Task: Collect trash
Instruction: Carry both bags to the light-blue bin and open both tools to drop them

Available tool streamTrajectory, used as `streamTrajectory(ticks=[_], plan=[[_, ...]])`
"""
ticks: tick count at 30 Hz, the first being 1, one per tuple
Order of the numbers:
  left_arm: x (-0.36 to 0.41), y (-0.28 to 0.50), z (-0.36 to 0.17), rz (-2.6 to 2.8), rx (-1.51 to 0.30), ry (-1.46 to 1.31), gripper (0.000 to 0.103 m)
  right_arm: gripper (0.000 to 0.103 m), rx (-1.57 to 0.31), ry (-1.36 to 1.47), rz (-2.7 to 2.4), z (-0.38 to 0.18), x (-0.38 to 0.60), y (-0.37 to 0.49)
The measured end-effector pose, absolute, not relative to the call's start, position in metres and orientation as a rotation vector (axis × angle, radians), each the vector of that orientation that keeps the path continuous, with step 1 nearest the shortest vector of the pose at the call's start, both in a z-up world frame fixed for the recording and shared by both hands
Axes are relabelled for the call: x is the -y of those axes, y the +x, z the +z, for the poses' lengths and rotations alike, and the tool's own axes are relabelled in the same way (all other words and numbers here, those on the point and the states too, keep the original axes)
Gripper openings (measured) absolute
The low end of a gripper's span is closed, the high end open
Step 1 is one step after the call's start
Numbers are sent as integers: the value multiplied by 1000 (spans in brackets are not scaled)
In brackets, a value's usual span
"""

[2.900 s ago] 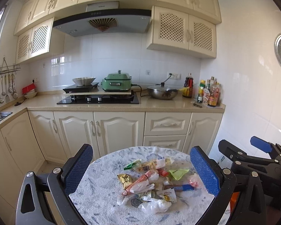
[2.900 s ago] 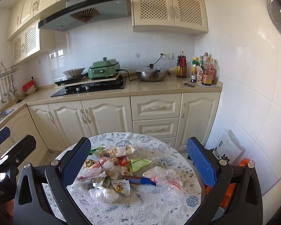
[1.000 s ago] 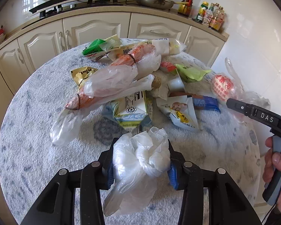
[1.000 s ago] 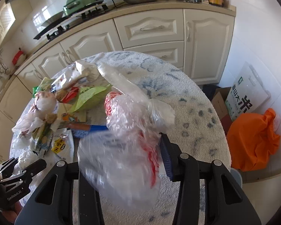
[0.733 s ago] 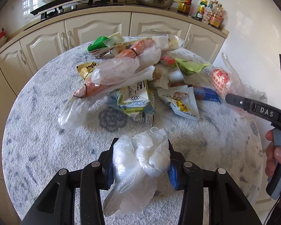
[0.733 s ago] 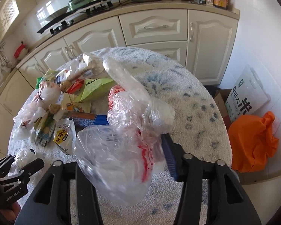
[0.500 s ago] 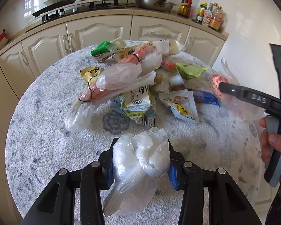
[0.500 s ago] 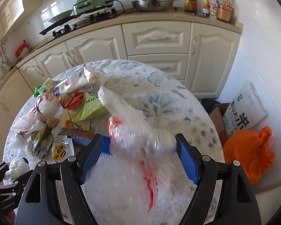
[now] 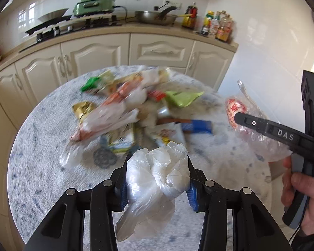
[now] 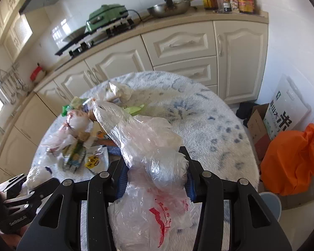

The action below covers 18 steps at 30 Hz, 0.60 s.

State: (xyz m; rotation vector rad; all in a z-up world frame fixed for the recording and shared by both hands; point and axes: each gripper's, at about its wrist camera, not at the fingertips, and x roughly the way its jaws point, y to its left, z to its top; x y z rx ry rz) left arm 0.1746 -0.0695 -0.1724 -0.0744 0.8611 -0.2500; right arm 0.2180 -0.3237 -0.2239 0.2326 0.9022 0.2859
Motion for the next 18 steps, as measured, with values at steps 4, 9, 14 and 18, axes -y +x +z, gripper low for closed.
streamTrajectory(ticks=[4, 9, 14, 18], plan=[[96, 171, -154, -311, -825, -42, 40, 45, -853, 282, 266, -205, 350, 193], [150, 168, -135, -430, -799, 11, 40, 45, -803, 338, 181, -190, 401, 161], [229, 166, -130, -603, -796, 81, 40, 45, -789, 400, 1, -195, 474, 124], [302, 170, -144, -761, -851, 142, 40, 45, -814, 466, -144, -217, 533, 96]])
